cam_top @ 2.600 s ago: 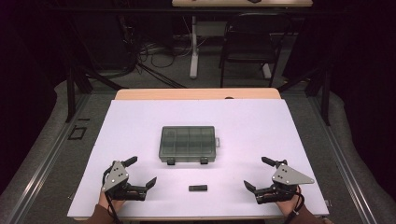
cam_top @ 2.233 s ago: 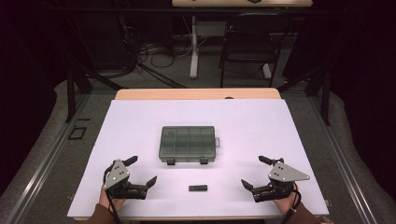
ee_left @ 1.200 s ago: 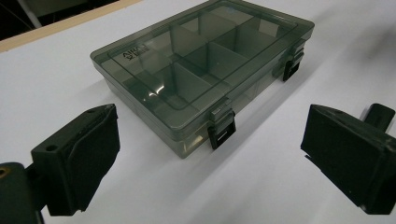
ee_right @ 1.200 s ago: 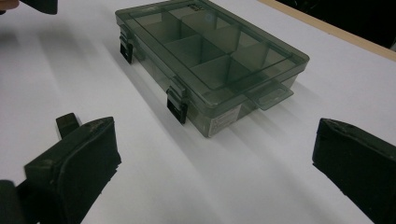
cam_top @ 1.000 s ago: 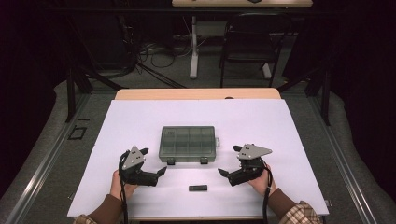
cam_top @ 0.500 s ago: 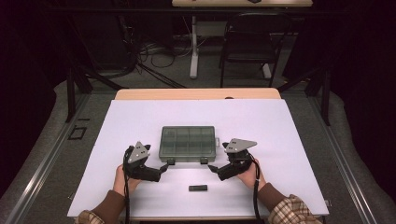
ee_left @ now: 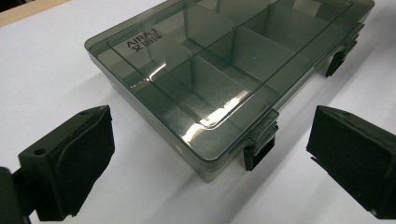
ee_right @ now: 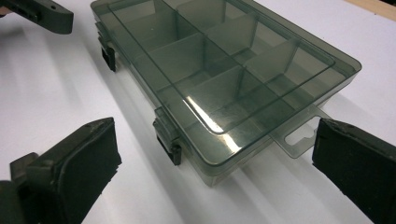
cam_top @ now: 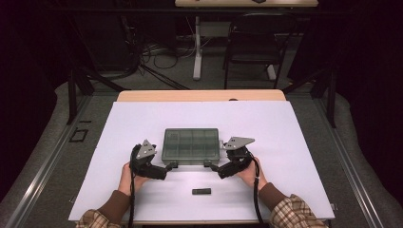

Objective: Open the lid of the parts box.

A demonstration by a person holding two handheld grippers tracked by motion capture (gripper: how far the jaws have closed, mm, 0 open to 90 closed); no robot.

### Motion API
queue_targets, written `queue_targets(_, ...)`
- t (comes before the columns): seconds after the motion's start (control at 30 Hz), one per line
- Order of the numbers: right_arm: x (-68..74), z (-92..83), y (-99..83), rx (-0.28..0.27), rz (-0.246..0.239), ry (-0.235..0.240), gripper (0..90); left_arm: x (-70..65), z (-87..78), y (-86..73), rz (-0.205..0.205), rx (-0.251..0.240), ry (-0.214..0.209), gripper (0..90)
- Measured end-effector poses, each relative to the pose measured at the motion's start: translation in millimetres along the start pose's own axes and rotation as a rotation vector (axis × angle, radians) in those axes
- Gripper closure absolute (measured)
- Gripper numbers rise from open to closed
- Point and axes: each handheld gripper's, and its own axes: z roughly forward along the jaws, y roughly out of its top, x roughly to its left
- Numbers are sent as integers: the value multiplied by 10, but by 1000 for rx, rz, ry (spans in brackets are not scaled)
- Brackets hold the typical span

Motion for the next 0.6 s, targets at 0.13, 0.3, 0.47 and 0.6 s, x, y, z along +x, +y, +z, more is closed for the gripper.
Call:
queue_targets(0.13,-24,45,12,16,3,-1,0,-10,58,4,14,21,-7,15)
queue_targets(0.3,-25,87,12,39,5,-1,10,-12,81,3,24,35,-4,23)
queue_targets(0.47,-26,110,4,67,3,-3,58,-16,107,-1,30,59,-20,71)
queue_targets(0.6,-15,117,-2,80,3,-11,100,-21,117,-8,30,66,-19,116)
